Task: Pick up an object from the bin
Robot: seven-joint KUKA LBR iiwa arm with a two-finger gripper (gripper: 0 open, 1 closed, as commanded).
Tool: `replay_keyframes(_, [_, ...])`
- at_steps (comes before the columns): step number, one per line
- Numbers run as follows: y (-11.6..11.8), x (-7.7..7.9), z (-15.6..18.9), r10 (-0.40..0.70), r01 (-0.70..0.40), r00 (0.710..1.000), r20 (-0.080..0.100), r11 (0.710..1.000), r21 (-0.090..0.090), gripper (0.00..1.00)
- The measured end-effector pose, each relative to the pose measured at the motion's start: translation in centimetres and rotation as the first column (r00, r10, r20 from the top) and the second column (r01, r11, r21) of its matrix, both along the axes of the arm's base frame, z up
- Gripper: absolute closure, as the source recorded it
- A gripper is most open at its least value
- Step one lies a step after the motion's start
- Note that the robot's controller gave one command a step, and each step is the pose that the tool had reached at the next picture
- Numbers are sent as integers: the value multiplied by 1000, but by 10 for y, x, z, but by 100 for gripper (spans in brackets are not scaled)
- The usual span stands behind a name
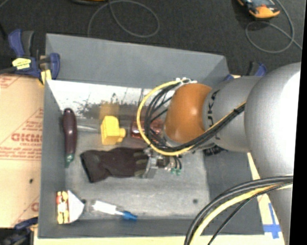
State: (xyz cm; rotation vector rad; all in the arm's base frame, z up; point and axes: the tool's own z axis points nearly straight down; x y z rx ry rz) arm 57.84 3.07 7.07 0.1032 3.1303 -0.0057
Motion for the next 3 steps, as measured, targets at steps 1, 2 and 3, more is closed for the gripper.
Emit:
replay_keyframes(1, [-11, -7, 111, -24, 24, 1000, 2, 1000, 0, 100])
replay_keyframes(2, [-11, -7, 111, -23, 23, 1000, 2, 1000, 0, 100])
replay_keyframes(3, [-9, 7, 256, -44, 44, 999, 8, 999, 1, 100])
